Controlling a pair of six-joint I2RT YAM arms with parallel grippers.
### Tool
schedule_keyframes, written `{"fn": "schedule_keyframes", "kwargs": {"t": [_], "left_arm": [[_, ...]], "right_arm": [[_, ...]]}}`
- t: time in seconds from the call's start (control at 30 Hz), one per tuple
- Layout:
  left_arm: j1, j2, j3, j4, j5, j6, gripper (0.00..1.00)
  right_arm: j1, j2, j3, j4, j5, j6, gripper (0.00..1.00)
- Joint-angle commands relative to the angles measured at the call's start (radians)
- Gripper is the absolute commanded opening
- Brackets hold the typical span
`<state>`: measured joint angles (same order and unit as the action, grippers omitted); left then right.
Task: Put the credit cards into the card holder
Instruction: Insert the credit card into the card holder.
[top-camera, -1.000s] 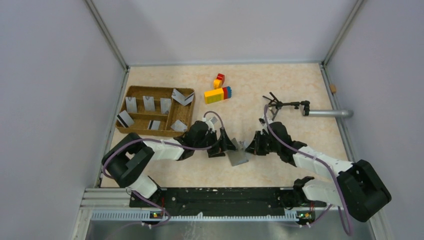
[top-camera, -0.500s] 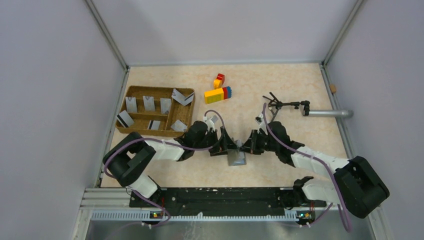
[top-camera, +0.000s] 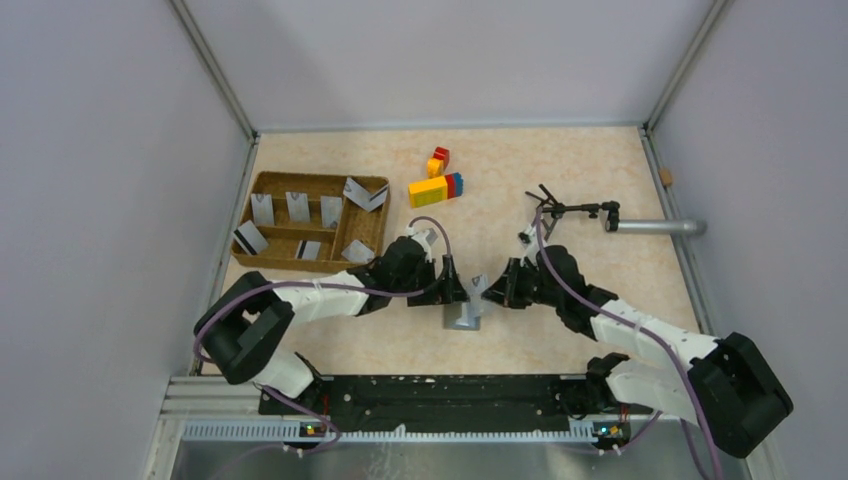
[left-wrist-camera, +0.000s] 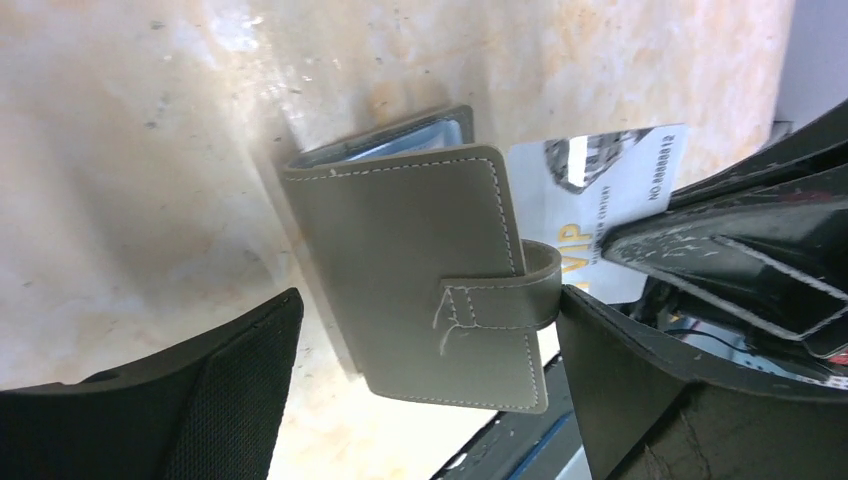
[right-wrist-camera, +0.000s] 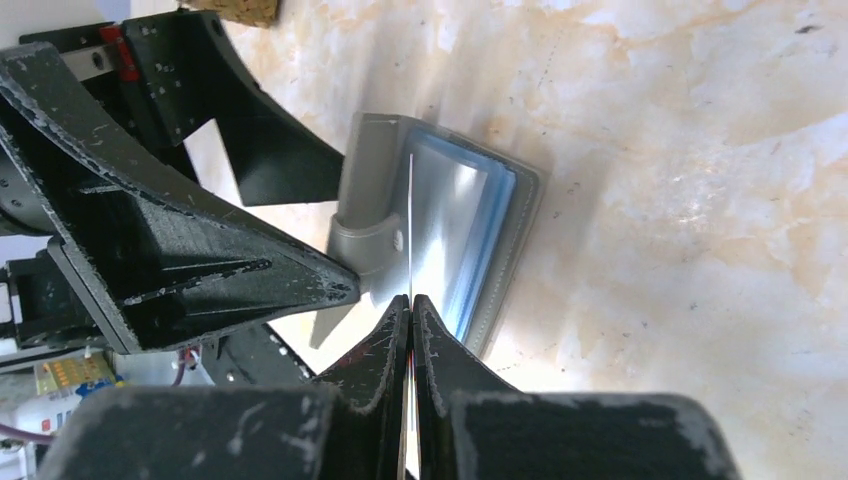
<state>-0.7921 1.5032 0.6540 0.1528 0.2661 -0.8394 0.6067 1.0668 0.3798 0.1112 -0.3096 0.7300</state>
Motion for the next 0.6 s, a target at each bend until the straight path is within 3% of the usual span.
{"fn": "schedule_keyframes", "kwargs": {"t": [0.0, 0.2, 0.57], "left_arm": [[-0.003, -0.047, 0.036, -0.128, -0.073, 0.066, 0.94], [-0.036, -0.045, 0.124, -0.271, -0.146, 0.108, 0.95], [-0.1, 0.016, 0.272, -0.516, -0.308, 0.177, 0.91]], "right_arm": [[0.007, -0.036, 0.044, -0.072, 0.09, -0.022, 0.0], [0.004, -0.067, 0.077, -0.247, 0.236, -0.039, 0.0], [0.004, -0.101, 0.042, -0.23, 0.229, -0.024, 0.0]]}}
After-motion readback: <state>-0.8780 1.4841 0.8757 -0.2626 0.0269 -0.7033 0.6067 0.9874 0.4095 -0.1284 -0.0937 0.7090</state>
